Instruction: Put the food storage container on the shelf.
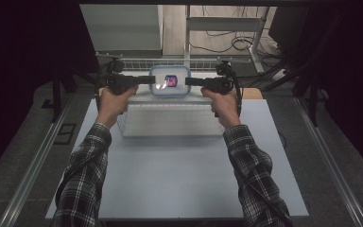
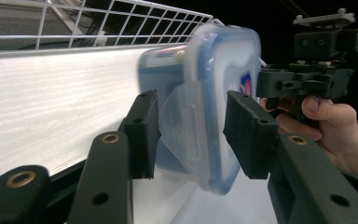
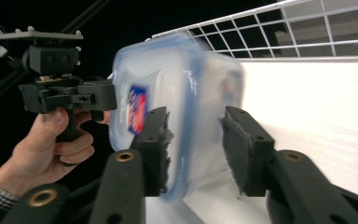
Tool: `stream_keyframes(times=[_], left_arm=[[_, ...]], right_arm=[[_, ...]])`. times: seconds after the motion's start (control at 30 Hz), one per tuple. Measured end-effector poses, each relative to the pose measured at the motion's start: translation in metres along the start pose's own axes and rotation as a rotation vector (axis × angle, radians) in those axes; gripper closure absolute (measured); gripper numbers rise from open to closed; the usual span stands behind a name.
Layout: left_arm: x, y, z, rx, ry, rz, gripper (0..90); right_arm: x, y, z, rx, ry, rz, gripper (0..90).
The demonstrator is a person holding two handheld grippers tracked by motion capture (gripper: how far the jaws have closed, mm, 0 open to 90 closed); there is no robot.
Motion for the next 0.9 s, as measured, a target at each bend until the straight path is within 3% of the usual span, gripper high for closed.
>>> stream_keyframes(times=[0.1, 0.17, 0.4, 0.63, 0.77, 0.83, 0.9], left_arm=[[0.000, -0.002, 0.002, 0.002, 0.008, -0.004, 53.0], [0.000, -0.002, 0.003, -0.005, 0.014, -0.012, 52.7], [-0.005, -0.002, 0.006, -0.144, 0.005, -0.024, 50.1], [-0.004, -0.003, 0.004, -0.170, -0.007, -0.041, 50.0], [-0.002, 0.002, 0.000, -0.145, -0.022, -0.081, 43.5], [0.002, 0.004, -0.005, -0.093, -0.048, -0.119, 32.7], [0.005, 0.004, -0.006, -0.097, -0.058, -0.124, 27.4]], right_arm=[[0.001, -0.003, 0.001, 0.065, 0.033, 0.015, 58.7], [0.000, -0.003, 0.001, 0.073, 0.033, 0.007, 61.0], [-0.001, -0.001, 0.002, 0.069, 0.031, -0.008, 61.3], [-0.001, 0.000, 0.007, 0.105, 0.060, 0.000, 61.4], [0.000, 0.002, 0.008, 0.135, 0.078, -0.004, 59.1], [0.004, 0.003, 0.011, 0.156, 0.126, -0.013, 52.8], [0.006, 0.003, 0.012, 0.151, 0.133, -0.015, 50.6]])
Point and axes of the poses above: each handheld gripper's, and its own axes: y roughly backward along the jaws, x roughly out of its underside, z roughly to its left, the point moved 6 cm from there along -y, roughly forward along the jaws, and after that the axes turned 11 degrees about z, right-handed, at the moved point
